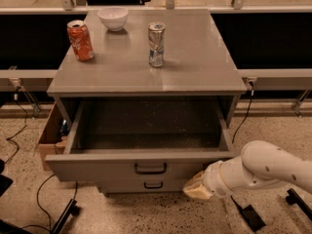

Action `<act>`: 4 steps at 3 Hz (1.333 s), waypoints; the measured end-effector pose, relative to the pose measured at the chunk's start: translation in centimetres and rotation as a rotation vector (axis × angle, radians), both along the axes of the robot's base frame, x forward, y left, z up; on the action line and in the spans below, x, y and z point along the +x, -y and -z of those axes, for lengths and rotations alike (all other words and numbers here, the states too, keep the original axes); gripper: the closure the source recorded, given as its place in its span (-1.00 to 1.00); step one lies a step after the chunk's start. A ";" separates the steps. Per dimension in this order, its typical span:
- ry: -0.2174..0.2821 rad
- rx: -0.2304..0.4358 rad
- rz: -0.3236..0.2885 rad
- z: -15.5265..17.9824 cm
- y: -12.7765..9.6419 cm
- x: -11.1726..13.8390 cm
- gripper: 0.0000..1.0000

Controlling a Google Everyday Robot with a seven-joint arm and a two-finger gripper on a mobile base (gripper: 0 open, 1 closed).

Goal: Close top drawer

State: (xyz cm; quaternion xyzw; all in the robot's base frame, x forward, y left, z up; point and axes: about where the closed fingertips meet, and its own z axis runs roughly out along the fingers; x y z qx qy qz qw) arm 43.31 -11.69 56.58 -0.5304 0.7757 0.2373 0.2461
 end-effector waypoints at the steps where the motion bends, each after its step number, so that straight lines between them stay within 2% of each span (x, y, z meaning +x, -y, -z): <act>1: 0.004 -0.005 -0.004 -0.2 -0.1 1.3 1.00; 3: 0.037 -0.055 -0.019 -2.2 -1.7 9.5 1.00; 4: 0.037 -0.055 -0.019 -2.2 -1.7 9.5 1.00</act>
Offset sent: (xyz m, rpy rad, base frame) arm 0.1352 0.0276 0.0255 -0.0602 -0.0473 0.0396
